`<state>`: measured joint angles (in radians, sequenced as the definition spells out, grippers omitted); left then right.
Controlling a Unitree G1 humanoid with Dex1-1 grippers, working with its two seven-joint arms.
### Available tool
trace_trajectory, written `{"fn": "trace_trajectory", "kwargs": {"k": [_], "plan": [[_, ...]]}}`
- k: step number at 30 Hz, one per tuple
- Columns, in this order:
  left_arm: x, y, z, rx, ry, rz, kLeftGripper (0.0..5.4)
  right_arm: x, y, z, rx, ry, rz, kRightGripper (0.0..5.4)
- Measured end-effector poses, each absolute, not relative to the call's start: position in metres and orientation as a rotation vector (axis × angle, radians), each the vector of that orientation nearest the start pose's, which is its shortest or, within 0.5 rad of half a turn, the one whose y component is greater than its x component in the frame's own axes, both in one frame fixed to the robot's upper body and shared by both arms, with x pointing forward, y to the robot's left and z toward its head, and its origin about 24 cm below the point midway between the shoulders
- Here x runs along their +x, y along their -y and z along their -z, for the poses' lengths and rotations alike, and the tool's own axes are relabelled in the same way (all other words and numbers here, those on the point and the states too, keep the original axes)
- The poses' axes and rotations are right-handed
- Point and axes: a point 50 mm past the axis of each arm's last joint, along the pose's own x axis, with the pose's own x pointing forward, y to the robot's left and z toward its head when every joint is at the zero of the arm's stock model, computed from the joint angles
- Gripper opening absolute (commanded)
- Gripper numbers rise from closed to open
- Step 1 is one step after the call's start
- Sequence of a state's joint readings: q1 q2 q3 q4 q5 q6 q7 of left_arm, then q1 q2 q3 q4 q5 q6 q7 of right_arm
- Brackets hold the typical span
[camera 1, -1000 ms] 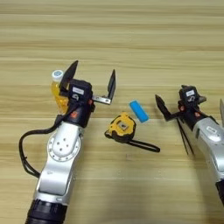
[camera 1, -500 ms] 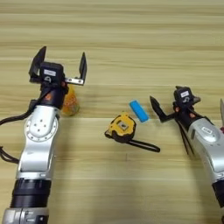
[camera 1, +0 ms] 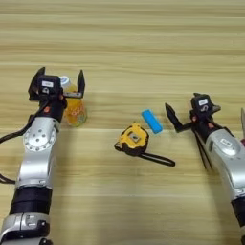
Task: Move the objects on the table
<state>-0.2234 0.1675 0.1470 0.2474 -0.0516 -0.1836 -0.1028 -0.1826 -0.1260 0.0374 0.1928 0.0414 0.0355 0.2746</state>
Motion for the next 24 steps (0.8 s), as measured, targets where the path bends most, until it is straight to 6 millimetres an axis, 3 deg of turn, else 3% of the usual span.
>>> {"fn": "trace_trajectory", "kwargs": {"k": [24], "plan": [[0.296, -0.200, -0.039, 0.067, 0.045, 0.021, 5.40, 0.286, 0.144, -0.040, -0.087, -0.065, -0.330, 5.37]]}}
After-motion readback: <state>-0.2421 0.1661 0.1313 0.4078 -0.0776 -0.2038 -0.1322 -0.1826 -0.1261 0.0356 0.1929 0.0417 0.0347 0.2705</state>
